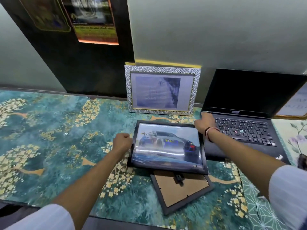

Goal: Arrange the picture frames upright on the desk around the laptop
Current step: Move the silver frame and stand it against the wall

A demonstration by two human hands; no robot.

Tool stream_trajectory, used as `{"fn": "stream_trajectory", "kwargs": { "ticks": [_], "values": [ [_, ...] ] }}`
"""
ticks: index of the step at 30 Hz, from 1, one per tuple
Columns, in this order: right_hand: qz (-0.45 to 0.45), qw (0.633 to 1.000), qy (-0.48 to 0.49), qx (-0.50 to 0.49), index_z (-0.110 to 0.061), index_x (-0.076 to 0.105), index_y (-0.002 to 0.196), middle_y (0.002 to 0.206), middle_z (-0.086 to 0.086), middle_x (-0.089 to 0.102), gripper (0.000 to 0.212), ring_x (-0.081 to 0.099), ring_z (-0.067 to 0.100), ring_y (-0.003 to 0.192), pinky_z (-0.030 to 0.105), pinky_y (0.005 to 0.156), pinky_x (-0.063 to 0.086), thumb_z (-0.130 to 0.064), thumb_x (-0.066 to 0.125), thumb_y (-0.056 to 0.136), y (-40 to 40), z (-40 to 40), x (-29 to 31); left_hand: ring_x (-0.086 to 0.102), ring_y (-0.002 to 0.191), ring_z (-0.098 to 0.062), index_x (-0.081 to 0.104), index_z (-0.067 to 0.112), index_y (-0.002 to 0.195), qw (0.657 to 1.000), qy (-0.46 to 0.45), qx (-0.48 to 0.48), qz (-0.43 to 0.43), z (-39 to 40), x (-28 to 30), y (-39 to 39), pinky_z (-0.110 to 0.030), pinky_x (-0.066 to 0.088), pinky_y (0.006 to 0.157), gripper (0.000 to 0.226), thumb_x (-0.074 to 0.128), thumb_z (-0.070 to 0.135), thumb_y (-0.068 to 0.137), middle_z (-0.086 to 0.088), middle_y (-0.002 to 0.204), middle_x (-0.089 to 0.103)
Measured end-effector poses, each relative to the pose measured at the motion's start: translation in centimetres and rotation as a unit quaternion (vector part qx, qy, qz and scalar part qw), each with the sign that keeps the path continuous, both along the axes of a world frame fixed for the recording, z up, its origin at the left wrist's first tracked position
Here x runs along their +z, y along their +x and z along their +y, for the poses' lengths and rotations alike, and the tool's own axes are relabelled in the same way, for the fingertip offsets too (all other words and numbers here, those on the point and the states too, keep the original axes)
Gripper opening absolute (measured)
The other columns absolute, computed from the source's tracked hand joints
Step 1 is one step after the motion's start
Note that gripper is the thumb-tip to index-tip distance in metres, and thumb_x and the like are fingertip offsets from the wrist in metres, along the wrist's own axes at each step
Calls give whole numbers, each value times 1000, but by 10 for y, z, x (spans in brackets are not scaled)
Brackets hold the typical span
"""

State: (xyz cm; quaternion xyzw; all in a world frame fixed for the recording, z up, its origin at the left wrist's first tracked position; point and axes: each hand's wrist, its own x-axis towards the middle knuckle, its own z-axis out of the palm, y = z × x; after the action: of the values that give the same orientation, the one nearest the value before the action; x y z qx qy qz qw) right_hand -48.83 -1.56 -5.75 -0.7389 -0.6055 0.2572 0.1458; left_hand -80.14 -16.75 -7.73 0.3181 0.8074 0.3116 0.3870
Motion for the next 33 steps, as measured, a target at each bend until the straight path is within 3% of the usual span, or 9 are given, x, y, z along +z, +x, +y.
{"fn": "stream_trajectory", "kwargs": {
  "ticks": [6,9,16,17,18,20,24,27,33],
  "values": [
    [157,987,14,-41,1,52,123,119,22,56,38,59,36,111,36,87,45,-15,54,89,-36,62,46,54,94,-23,61,8,99,993,91,24,-72,108,31,-19,-28,40,66,14,59,2,86,-9,94,61],
    [220,975,-1,-35,-13,43,100,102,12,46,17,48,22,80,34,70,41,-12,51,85,-41,94,41,57,126,-35,45,2,144,989,113,12,-92,166,8,-45,-43,49,102,73,54,3,72,-15,141,58],
    [302,952,7,-49,8,45,128,103,-1,29,33,45,21,81,27,68,42,3,38,96,-39,97,31,63,97,-29,54,-4,113,974,157,26,-164,184,15,-41,-33,48,88,52,43,-13,62,-18,107,67],
    [314,948,8,-48,8,50,122,131,30,33,30,44,21,77,22,64,41,7,37,95,-37,95,30,64,98,-30,56,-5,118,975,149,28,-161,182,13,-43,-35,49,91,57,43,-12,63,-18,109,70],
    [317,947,12,-49,1,53,106,80,17,49,22,40,19,70,18,54,37,9,37,93,-35,89,36,67,99,-32,59,-3,120,974,153,24,-167,172,19,-38,-39,52,93,57,44,-13,65,-17,111,73],
    [318,947,18,-50,-5,46,90,73,10,42,18,37,18,64,23,50,33,9,36,88,-30,80,42,71,97,-28,66,3,118,969,166,34,-182,152,29,-30,-37,62,83,51,44,-15,76,-13,111,76],
    [311,947,33,-66,13,54,126,121,27,61,37,56,40,120,40,97,49,9,38,93,-20,38,70,68,83,-14,68,9,115,957,189,67,-208,104,75,-2,-12,54,55,41,42,-12,92,-3,102,75],
    [344,936,50,-56,10,61,113,102,14,65,30,61,21,88,12,64,51,8,38,92,-4,11,85,60,72,-9,68,11,113,954,207,81,-203,80,102,14,-8,49,49,47,37,-16,91,-1,92,71],
    [326,938,50,-104,1,63,93,78,7,62,29,48,17,67,28,60,35,-3,37,81,51,-38,91,61,77,-8,67,23,113,962,212,70,-159,51,126,51,-7,51,59,62,35,-20,82,10,89,70]
  ]
}}
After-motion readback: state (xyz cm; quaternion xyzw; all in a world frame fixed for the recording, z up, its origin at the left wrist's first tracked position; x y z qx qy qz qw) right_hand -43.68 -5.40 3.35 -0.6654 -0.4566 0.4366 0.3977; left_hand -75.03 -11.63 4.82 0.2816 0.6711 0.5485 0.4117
